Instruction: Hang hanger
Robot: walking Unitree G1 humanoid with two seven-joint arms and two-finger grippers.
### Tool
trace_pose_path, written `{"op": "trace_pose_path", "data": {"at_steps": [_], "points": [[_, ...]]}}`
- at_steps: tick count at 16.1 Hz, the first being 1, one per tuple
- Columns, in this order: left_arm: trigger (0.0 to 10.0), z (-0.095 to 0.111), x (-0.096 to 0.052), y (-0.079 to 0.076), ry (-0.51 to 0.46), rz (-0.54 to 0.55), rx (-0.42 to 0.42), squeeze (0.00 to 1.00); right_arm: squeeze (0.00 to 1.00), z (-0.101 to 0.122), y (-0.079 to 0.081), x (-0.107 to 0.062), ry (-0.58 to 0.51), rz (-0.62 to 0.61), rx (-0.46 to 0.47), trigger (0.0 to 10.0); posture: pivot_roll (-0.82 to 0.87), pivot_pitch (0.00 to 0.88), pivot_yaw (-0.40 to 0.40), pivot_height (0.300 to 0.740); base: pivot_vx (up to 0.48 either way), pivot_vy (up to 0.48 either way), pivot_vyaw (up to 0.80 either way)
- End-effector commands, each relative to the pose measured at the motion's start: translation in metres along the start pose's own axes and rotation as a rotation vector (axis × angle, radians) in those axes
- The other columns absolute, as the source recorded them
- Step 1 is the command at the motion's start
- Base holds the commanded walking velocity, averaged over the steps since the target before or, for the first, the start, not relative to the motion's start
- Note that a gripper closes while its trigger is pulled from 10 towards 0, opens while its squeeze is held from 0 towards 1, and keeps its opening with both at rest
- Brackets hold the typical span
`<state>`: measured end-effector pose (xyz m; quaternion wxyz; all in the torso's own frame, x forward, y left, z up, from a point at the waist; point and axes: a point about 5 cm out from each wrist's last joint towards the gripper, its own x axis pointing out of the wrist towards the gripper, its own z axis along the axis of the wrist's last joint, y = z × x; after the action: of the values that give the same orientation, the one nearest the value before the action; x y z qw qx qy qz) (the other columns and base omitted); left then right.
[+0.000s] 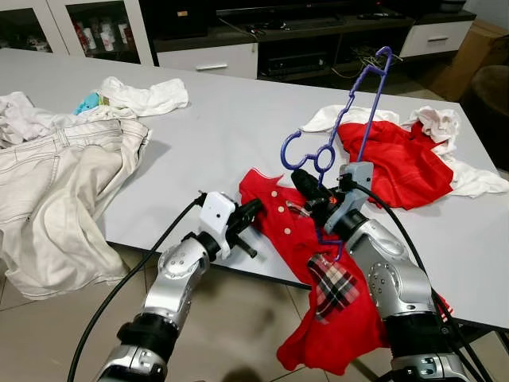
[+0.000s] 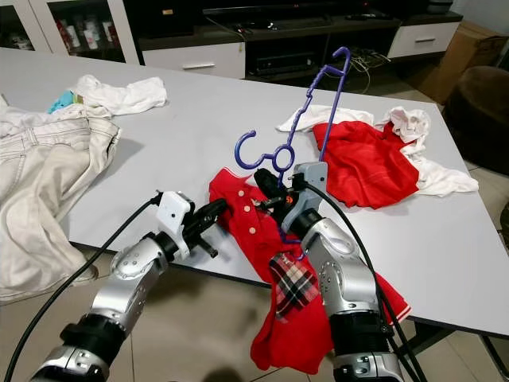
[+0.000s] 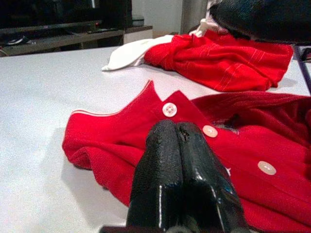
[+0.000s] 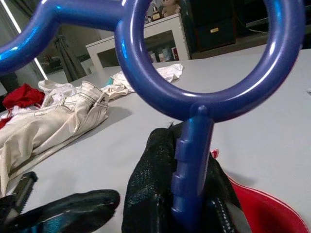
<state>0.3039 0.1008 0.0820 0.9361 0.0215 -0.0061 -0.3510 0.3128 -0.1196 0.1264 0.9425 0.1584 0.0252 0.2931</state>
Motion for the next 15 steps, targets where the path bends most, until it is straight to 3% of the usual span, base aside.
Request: {"op": "trace_pose_path", "data": {"at_steps": [1,4,5,6,9,10,11,12,15], "points": [[0.0,0.004,0.001,0.001,-0.017,0.001,-0.004,0.00,0.00,-0.016,-0.005,-0.008,0.068,-0.035,0.036,10.0,-0.07,0.000,-0.003,0.740,0.000,0.000,0.00],[0.0,-0.005,-0.001,0.002,0.062,0.039,0.012,0.00,0.00,-0.004,-0.009,-0.006,0.037,-0.057,0.024,10.0,-0.07,0.000,-0.003,0.740,0.000,0.000,0.00],[10.0,-0.006,-0.001,0.002,0.064,0.041,0.016,0.39,0.00,0.001,-0.010,-0.004,0.025,-0.064,0.016,10.0,-0.06,0.000,-0.007,0.740,0.000,0.000,0.00],[10.0,-0.005,-0.002,0.001,0.049,0.031,0.011,1.00,0.00,0.003,-0.011,-0.004,0.020,-0.068,0.011,10.0,-0.06,0.000,-0.007,0.740,0.000,0.000,0.00],[10.0,-0.005,-0.002,-0.002,0.054,0.017,0.035,1.00,0.00,0.004,-0.012,-0.004,0.017,-0.069,0.009,10.0,-0.06,0.000,-0.006,0.740,0.000,0.000,0.00],[10.0,-0.008,-0.001,-0.005,0.082,0.021,0.084,1.00,0.00,0.006,-0.011,-0.004,0.013,-0.070,0.008,10.0,-0.06,0.000,-0.004,0.740,0.000,0.000,0.00],[10.0,-0.011,0.000,-0.008,0.106,0.007,0.134,0.75,0.00,0.007,-0.011,-0.004,0.009,-0.072,0.008,10.0,-0.06,0.000,-0.003,0.740,0.000,0.000,0.00],[10.0,-0.013,0.002,-0.013,0.120,-0.020,0.169,0.00,0.00,0.008,-0.011,-0.003,0.006,-0.072,0.007,10.0,-0.07,0.000,-0.002,0.740,0.000,0.000,0.00],[10.0,-0.017,0.006,-0.020,0.147,-0.048,0.178,0.00,0.00,0.011,-0.009,-0.001,-0.004,-0.065,0.006,10.0,-0.07,0.000,0.000,0.740,0.000,0.000,0.00]]}}
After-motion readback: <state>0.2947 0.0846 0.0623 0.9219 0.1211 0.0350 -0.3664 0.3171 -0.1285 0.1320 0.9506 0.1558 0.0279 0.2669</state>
